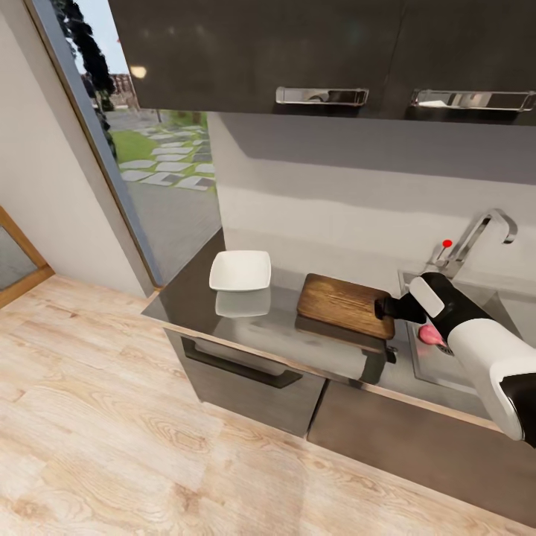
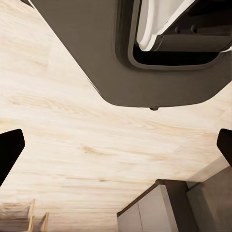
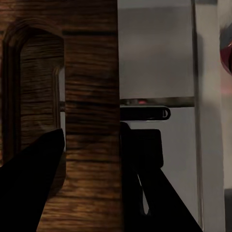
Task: In the kitchen, take the Vidalia onion out of the sink, dice it on the chopping board with the paring knife, put the diced onion into the bowl on the countertop, then place both the paring knife and the chopping board into the sink.
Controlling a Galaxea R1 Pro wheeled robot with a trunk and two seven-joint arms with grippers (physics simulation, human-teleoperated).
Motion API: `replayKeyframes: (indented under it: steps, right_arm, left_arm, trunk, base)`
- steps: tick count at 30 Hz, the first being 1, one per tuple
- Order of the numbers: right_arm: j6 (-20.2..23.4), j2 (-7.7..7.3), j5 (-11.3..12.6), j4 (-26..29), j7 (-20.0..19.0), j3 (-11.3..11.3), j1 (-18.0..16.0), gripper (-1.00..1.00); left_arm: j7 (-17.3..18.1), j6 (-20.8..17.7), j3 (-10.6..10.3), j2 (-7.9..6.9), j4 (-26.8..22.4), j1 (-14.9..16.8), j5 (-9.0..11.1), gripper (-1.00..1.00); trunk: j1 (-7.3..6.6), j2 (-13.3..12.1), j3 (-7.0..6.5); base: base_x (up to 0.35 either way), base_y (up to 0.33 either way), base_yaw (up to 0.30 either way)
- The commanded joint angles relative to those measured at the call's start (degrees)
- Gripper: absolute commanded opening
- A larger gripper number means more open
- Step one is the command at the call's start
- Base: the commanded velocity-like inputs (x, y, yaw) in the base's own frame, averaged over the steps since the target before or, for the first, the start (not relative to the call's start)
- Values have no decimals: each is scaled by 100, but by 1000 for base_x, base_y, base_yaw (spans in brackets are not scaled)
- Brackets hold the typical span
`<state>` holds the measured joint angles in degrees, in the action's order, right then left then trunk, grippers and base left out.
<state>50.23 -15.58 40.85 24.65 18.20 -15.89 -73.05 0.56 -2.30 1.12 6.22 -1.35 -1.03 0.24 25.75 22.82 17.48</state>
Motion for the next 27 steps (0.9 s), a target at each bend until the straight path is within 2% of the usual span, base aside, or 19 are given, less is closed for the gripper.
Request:
replayKeyframes:
  steps: [1,27]
  right_arm:
    - [13,-7,65,10,43,-43,-3,-100]
    - [15,-15,55,9,54,-47,-7,-100]
  left_arm:
    - [6,-24,11,1,-14,-3,3,100]
    - [6,-23,11,-4,-14,-3,3,100]
  trunk:
    - [3,10,12]
    - [3,10,55]
  base:
    - [0,0,0]
    - [0,0,0]
